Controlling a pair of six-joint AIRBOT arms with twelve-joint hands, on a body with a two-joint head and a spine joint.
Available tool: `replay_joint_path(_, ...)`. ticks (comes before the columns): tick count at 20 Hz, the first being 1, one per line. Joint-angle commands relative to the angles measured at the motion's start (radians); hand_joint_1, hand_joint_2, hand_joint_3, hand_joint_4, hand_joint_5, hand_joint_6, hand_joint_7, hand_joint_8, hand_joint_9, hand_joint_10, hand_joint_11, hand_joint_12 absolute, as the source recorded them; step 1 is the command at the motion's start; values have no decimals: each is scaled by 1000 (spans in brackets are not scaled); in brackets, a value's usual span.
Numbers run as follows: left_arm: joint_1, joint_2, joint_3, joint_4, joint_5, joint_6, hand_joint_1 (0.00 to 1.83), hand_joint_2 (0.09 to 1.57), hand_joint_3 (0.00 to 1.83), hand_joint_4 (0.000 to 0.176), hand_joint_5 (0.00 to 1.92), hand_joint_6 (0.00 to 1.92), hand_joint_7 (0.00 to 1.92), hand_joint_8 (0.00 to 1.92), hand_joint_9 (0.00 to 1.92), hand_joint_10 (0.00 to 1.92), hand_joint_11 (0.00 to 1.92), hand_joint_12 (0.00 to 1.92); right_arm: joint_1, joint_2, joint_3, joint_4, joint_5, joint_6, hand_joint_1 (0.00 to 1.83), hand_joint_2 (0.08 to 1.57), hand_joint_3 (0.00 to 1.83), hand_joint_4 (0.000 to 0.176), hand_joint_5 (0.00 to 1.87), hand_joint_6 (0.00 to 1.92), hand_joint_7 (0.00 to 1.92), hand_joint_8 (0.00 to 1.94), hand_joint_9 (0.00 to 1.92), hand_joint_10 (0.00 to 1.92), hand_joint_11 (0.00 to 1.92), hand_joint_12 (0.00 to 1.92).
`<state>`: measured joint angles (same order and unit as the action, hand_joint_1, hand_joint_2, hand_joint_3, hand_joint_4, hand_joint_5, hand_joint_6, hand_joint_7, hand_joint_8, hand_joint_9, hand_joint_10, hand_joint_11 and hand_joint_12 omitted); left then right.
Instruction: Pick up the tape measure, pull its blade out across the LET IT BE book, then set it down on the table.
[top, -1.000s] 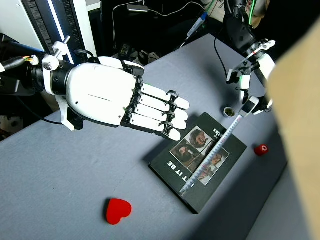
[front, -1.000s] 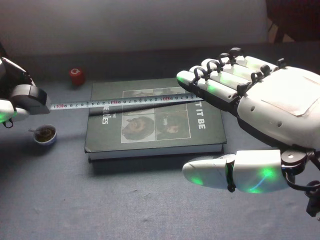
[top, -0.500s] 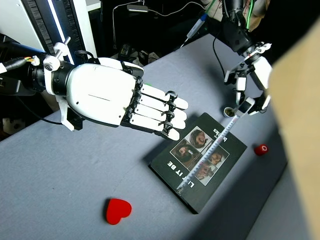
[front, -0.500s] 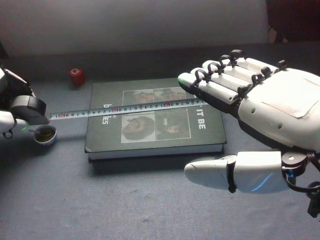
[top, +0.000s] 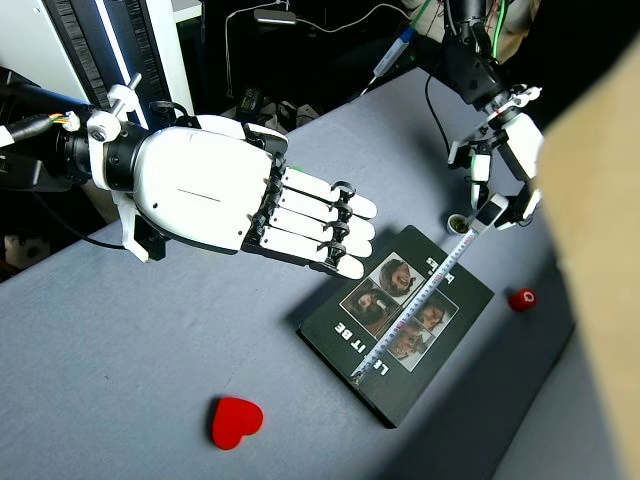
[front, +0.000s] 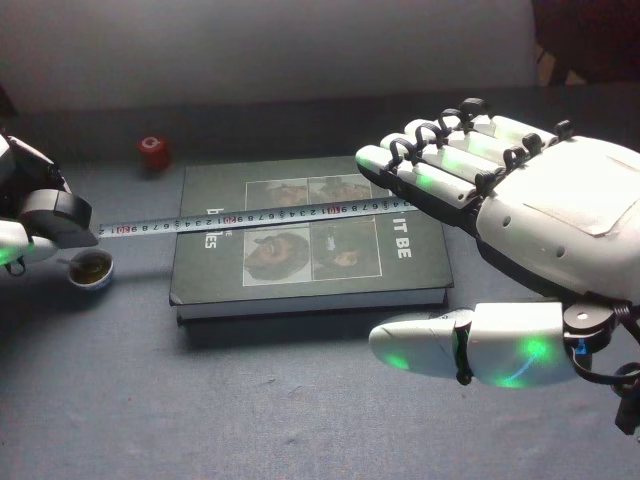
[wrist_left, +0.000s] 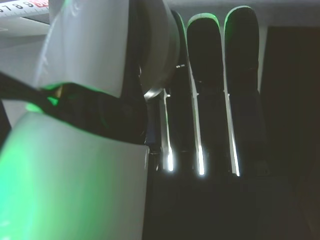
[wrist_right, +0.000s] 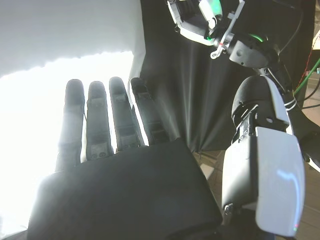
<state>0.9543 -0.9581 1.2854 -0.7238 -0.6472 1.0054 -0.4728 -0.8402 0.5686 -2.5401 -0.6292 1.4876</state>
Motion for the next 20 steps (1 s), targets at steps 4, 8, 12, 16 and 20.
replay_joint_path(4,-35,14,-24,7,-128,19,1385,1075,0,0,1041,712,1124,808,927,1190,836,1041,3,0,-3,-43,-98,0,9,1034,1,0,0,0,48,3,41,4,0,515)
replay_joint_path(8,-101,28,-80,7,-121,53,1385,1075,0,0,1049,713,1120,799,924,1202,834,1046,2,0,-3,-43,-98,-1,8,1035,1,0,4,1,58,3,55,5,0,557)
replay_joint_path(12,-193,66,-158,-17,-112,113,1383,1081,0,0,1066,658,1076,890,911,1220,809,1057,3,0,-3,-43,-98,-1,17,1033,0,0,5,1,61,1,58,3,0,577)
replay_joint_path(16,-240,135,-233,-32,-85,119,1384,1081,0,0,1037,701,1106,833,914,1229,829,1072,4,-1,-3,-49,-108,-1,17,1033,0,0,6,0,62,1,60,2,0,542)
replay_joint_path(20,-189,236,-339,-43,-115,93,1384,1081,0,0,1035,701,1114,825,911,1227,806,1064,1,0,-3,-52,-114,-1,27,1035,1,0,6,0,62,0,60,1,0,526)
